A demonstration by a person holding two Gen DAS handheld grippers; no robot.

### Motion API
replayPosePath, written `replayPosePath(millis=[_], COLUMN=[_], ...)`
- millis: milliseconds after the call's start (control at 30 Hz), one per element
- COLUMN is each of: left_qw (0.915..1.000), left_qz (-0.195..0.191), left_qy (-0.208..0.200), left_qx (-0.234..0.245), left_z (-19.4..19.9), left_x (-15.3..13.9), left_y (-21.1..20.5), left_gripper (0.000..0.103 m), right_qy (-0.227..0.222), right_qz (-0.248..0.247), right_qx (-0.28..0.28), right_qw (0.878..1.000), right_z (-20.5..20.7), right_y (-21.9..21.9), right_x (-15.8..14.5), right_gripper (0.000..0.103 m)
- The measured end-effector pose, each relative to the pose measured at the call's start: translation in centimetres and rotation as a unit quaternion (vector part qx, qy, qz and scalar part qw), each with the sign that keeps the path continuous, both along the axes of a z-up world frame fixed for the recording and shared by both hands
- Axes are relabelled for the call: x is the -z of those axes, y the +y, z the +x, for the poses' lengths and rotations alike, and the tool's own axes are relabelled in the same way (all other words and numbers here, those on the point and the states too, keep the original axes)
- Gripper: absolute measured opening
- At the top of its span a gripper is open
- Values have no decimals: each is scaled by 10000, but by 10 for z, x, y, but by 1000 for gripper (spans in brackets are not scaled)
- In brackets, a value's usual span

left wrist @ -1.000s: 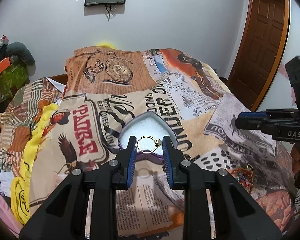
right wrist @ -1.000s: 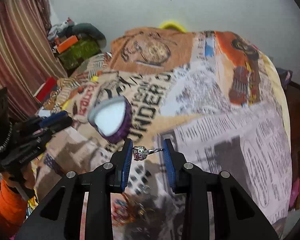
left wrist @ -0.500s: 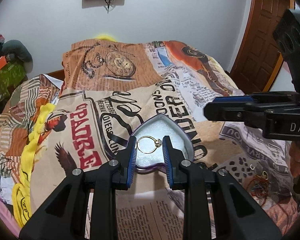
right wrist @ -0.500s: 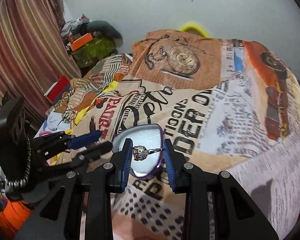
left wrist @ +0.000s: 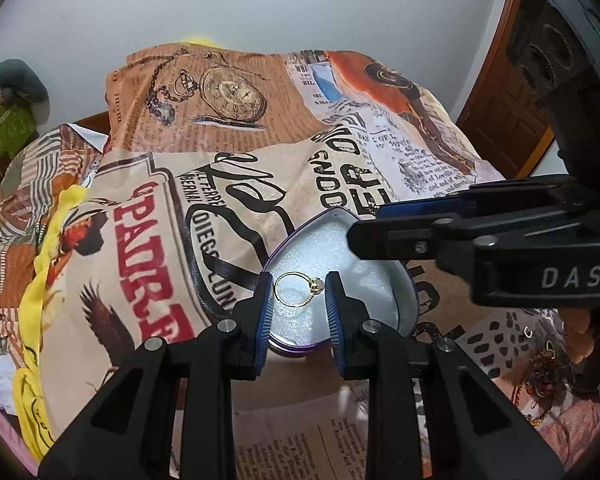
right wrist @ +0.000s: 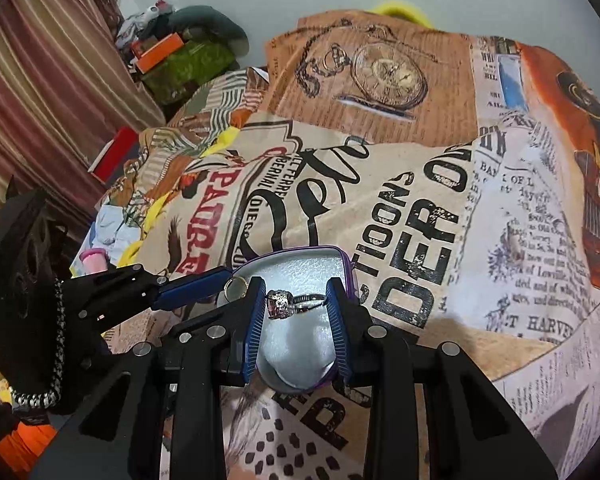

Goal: Organize jewelry
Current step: 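Lower the gold ring into the tin and open the left tool while the right tool drops its ring in, then grasp the red beaded bracelet with the left tool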

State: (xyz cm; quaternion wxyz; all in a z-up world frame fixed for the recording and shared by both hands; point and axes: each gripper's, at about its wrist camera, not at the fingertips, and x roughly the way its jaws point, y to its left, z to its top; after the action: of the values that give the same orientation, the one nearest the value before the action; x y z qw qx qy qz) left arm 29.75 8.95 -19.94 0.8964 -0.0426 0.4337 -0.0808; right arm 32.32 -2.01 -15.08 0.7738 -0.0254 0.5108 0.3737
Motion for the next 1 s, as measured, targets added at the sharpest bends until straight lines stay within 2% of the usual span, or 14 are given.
replayPosePath(millis=[267,400,733,1000], left_qw=[10000,10000,9989,9978], left_qz=[56,-1,-5,110], left_qy=[-31,-47,-411,-647], left_qx=[-28,-76,-229,-35], left_z=[3,0,-23,-54], left_x=[2,-3,-45,-75], left_y=[-1,2,6,-13], left_gripper=[25,29,30,35], right_qy=[414,294,-790,-1296], right_qz=[149,205,-118,-340], right_qx=[9,151,344,642], right_qw=[9990,9992,9962,9889], right_z=[8,7,-25,-59], right_y=[3,-5,-41,-89], right_x=[3,-7,-50,-66], right_gripper=[29,30,30,30])
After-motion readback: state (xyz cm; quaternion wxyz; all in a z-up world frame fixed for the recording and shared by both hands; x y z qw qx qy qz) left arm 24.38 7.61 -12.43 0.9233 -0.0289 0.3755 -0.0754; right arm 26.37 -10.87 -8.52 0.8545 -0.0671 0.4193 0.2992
